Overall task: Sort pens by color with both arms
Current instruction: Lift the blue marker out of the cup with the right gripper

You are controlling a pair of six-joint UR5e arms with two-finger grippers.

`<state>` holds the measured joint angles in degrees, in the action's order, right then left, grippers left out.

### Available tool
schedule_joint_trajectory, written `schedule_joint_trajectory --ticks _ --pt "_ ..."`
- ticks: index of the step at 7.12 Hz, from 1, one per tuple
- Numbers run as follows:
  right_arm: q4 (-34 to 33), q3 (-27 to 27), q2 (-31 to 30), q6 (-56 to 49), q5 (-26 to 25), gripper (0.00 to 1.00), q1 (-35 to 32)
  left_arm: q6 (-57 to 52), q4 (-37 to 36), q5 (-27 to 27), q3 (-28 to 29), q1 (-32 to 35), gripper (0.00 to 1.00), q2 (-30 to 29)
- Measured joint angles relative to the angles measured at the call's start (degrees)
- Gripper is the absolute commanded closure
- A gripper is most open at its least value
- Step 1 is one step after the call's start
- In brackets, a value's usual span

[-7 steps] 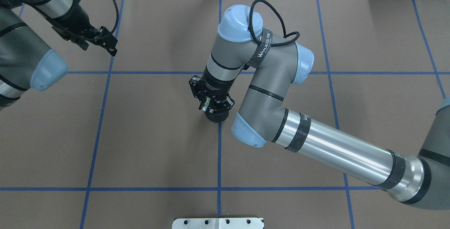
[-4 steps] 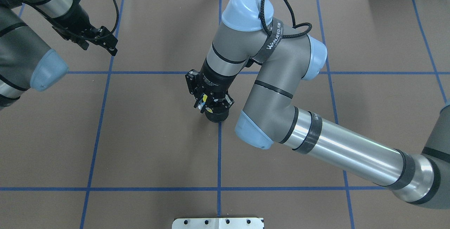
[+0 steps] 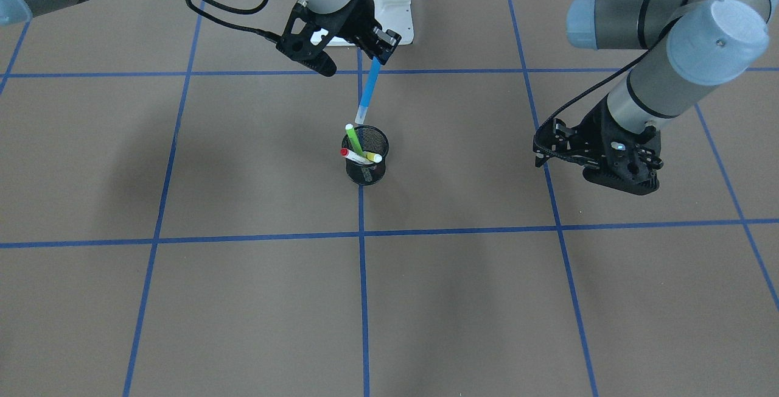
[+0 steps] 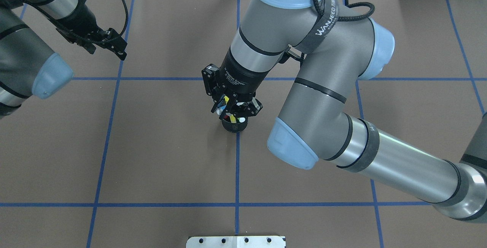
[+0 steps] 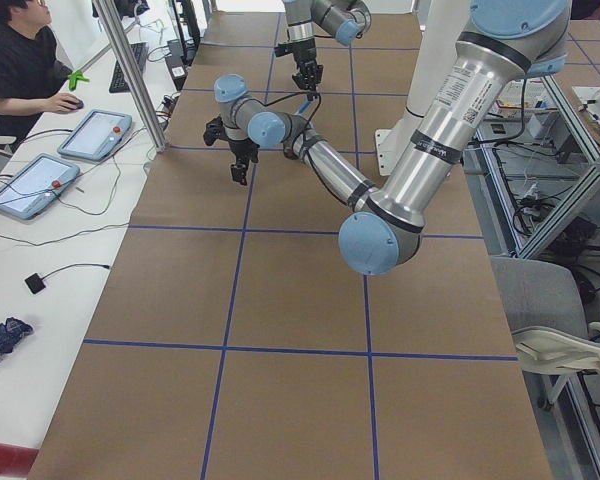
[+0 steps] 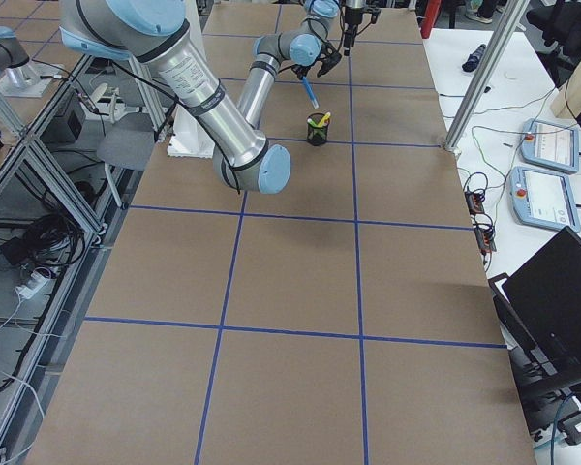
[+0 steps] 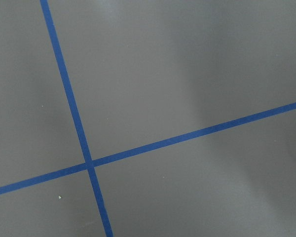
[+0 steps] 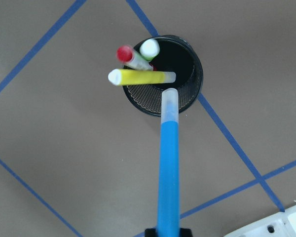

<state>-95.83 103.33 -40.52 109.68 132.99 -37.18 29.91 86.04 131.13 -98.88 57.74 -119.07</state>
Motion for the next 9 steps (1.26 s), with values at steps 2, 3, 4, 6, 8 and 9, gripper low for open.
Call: schedule_joint_trajectory --ticks 2,3,4,6,8,9 --pt "-0.2 1.2 1.0 -2.8 -4.0 1.0 -2.2 0.0 0.1 0.1 0.2 0.0 0.0 0.1" --pt "-0.2 1.1 1.4 -6.9 -8.5 1.0 -2.9 0.0 0.2 0.1 0.3 0.0 0.0 0.1" --pt "-0.2 0.5 1.4 -12.5 -12.8 1.0 -4.1 0.1 0.2 0.1 0.4 -0.1 0.0 0.2" --pt "0.0 -3.7 1.2 -26.5 -17.3 1.0 -8.3 0.4 0.2 0.2 0.5 -0.2 0.0 0.5" --pt "6.1 -11.9 1.1 -39.7 -22.7 1.0 -10.6 0.5 0.2 0.2 0.8 -0.3 0.0 0.6" --pt "15.6 -18.9 1.0 -42.3 -25.7 1.0 -10.9 0.5 0.6 0.2 1.3 -0.3 0.0 0.6"
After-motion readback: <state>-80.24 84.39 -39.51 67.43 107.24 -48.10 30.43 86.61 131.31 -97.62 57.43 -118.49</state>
